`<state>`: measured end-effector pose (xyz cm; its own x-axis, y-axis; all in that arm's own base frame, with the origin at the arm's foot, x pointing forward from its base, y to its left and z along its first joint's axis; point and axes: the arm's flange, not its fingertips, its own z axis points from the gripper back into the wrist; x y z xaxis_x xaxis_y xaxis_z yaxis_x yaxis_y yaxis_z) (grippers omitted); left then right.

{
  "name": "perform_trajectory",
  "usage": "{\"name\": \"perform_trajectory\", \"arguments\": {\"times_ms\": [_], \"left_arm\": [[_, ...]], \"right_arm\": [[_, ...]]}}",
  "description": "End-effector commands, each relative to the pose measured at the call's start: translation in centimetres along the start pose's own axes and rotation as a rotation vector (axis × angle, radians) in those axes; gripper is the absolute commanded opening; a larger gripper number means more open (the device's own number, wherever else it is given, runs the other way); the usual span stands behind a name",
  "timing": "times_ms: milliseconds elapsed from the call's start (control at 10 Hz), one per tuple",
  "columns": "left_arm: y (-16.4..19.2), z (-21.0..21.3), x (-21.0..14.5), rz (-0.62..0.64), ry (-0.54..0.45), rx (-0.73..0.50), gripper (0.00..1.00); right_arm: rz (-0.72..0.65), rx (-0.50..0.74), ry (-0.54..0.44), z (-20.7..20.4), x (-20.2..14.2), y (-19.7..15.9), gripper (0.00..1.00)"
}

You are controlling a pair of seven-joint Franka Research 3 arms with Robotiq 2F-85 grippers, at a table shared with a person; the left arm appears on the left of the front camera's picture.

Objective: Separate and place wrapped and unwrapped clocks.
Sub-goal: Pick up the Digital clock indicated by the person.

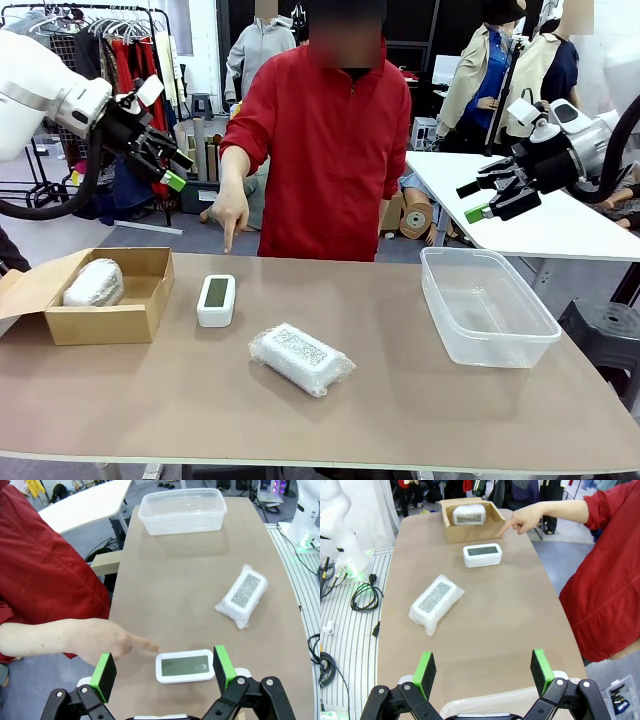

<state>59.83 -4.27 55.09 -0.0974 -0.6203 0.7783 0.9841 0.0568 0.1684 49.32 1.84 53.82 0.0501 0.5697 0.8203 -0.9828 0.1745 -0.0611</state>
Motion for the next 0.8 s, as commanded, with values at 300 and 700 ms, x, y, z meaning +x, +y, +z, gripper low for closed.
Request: {"name": "perform_trajectory", "arguments": {"times_ms": [300,700], "left_arm": [[-0.1,0.1,0.1,-0.002,-0.001,-0.001,1.0],[-0.1,0.1,0.1,-0.002,-0.001,-0.001,1.0]], "right_arm": [[-0.12,0.049,0.002,-8.0,6.4,2.2,1.0],[-0.301,-0.062,0.028,-17.7,12.5,2.6,1.0]]}}
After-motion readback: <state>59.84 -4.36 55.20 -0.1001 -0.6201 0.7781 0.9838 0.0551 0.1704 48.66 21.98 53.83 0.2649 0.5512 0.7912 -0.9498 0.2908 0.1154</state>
